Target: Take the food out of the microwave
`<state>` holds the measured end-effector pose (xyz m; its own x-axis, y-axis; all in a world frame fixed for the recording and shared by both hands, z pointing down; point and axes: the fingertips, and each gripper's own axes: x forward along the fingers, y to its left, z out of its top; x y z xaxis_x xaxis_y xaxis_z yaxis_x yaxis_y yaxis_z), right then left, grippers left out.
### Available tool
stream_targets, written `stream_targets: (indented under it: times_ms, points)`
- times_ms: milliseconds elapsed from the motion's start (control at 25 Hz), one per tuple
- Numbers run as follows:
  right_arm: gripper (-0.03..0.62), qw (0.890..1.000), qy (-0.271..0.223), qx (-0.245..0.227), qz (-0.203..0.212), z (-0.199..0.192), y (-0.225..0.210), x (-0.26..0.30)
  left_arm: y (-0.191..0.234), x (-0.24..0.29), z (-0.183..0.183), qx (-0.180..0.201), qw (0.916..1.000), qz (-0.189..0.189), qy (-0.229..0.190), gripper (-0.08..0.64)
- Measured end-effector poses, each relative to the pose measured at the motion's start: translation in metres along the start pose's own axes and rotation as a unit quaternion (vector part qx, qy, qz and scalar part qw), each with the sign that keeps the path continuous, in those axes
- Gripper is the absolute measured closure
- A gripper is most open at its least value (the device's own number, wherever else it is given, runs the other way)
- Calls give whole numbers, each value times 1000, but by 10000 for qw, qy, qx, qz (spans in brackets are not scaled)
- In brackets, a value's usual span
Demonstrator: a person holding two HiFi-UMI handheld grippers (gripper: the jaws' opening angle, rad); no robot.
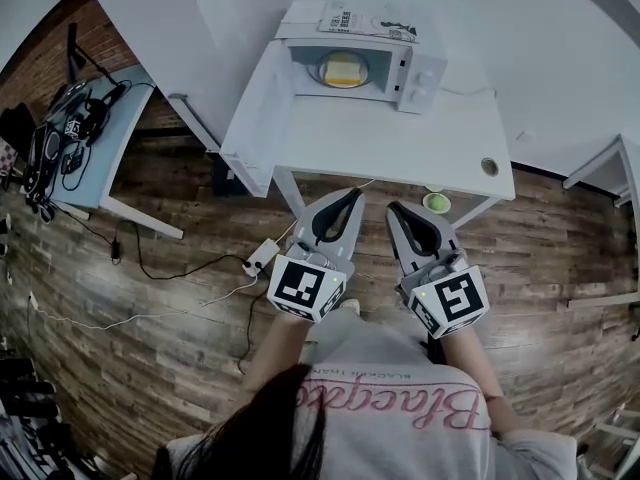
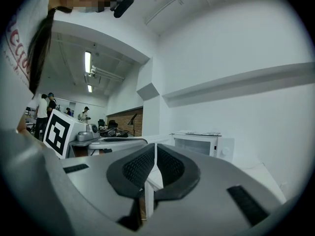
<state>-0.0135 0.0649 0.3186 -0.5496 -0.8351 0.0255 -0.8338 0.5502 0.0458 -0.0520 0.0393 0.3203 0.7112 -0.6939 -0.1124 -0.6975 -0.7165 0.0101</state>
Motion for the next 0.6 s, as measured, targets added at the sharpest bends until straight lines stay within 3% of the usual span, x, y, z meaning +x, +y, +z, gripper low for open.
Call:
stream_targets:
  times_ms: [360,520,600]
  points:
    - [583,9997,175,160,34,-17,-28,28,25,29,-23,-308,9992,5,268,549]
    - [583,9995,188,244,54,-25,-46,44,40,49,-35,-396,9984,108,386,426]
    - [583,9994,187,277,86,-27,-57,55,49,60,-39,-410,9982,173,411,396]
